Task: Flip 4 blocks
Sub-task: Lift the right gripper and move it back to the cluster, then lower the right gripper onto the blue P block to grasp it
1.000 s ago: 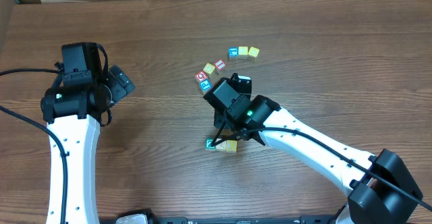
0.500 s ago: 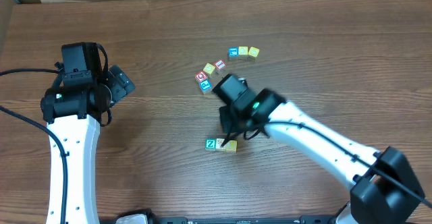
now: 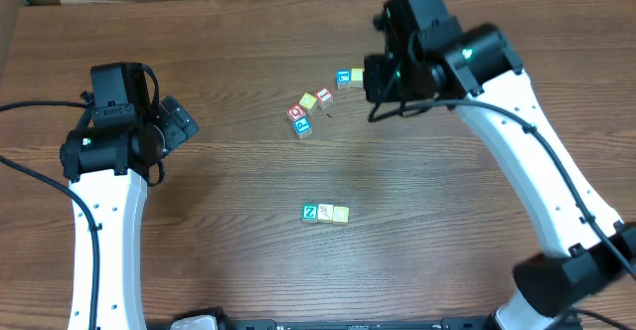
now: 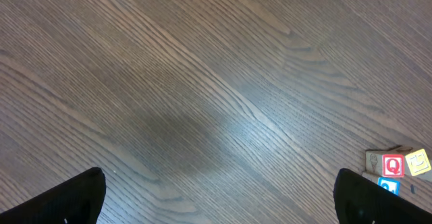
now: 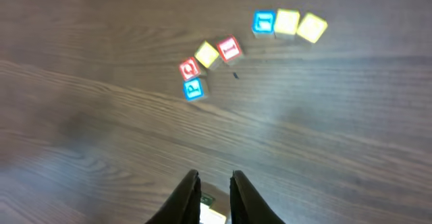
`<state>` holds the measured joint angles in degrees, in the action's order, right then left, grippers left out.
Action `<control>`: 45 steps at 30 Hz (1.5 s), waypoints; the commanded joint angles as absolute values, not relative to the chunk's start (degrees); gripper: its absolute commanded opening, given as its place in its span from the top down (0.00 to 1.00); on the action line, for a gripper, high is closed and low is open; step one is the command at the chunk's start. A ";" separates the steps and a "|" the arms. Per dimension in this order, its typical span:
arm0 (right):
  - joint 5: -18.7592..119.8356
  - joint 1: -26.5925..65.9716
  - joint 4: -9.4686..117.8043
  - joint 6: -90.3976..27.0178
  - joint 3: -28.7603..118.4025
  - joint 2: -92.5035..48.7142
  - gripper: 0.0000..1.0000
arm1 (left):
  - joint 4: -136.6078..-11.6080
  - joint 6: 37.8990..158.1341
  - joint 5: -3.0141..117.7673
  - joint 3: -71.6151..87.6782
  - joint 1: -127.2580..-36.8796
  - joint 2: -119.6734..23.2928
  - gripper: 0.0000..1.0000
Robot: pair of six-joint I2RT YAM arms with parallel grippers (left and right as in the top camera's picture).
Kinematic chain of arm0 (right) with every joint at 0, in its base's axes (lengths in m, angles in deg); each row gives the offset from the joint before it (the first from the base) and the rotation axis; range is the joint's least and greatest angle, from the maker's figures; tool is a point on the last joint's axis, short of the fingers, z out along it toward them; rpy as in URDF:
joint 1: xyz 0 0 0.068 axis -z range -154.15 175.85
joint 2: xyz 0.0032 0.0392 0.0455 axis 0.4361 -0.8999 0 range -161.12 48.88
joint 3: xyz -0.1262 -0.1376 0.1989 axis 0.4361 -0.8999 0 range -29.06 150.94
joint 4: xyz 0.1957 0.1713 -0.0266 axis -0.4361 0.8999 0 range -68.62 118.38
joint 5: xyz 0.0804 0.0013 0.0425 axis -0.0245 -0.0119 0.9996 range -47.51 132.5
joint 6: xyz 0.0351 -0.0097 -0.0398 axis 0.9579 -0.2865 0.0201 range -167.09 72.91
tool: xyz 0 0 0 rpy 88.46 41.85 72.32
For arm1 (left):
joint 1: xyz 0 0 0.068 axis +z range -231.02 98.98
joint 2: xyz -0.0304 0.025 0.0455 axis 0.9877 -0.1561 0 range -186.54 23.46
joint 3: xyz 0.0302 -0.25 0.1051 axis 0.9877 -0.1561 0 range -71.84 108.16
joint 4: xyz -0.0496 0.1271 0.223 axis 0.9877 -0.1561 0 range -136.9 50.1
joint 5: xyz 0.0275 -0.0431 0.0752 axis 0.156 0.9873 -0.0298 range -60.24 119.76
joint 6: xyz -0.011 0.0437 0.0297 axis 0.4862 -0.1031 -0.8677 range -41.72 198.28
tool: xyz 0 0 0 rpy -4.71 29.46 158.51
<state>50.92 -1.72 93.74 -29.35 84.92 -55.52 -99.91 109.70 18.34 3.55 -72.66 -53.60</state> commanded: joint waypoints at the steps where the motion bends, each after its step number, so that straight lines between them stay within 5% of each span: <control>1: 50.92 -2.18 95.49 -31.12 90.25 -60.77 0.82 | -99.87 110.03 17.60 4.27 -72.51 -54.06 0.00; 19: 50.94 -10.31 85.41 -32.30 90.53 -80.81 0.82 | -99.87 110.03 17.60 4.27 -72.51 -54.06 0.00; 31: 44.43 -13.78 81.28 -35.41 89.75 -84.29 0.48 | -99.87 110.03 17.60 4.27 -72.51 -54.06 0.00; 45: 44.49 -13.83 73.57 -39.69 83.08 -84.29 0.46 | -99.87 110.03 17.60 4.27 -72.51 -54.06 0.00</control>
